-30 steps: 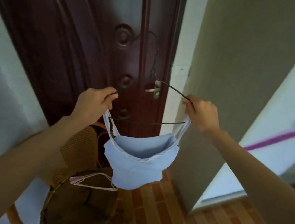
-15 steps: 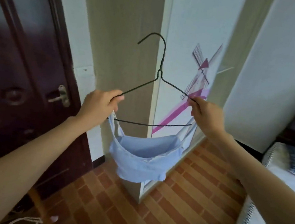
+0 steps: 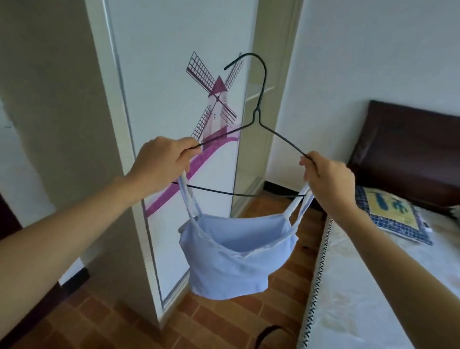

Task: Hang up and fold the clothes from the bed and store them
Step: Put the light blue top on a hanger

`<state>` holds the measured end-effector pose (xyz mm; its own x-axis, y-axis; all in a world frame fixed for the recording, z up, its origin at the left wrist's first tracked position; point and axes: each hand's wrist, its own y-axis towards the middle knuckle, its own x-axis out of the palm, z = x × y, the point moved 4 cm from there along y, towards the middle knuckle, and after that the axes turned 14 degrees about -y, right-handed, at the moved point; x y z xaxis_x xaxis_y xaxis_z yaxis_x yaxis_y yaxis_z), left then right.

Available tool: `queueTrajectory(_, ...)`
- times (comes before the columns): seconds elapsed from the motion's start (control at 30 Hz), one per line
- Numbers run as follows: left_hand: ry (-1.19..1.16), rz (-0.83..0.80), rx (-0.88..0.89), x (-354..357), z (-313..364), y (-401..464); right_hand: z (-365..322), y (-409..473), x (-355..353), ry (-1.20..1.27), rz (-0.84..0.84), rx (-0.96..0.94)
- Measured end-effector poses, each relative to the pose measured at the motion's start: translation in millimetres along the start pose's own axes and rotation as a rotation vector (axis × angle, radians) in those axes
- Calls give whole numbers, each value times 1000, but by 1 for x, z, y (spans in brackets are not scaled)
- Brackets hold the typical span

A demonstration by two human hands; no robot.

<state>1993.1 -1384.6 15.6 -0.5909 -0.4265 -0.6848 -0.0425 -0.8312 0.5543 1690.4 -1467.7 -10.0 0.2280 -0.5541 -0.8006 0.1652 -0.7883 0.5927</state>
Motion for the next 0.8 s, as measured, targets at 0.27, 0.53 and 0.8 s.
queueTrajectory(0.27,-21,-90,114,86,4,76,73,13,20,-123,-81,116)
queueTrajectory(0.53,-112,-58,203,157,-22,167,121,70,52,-96,-110,285)
queueTrajectory(0.8,-194,-41,324,213,-68,266,147,143,111,-75,-133,399)
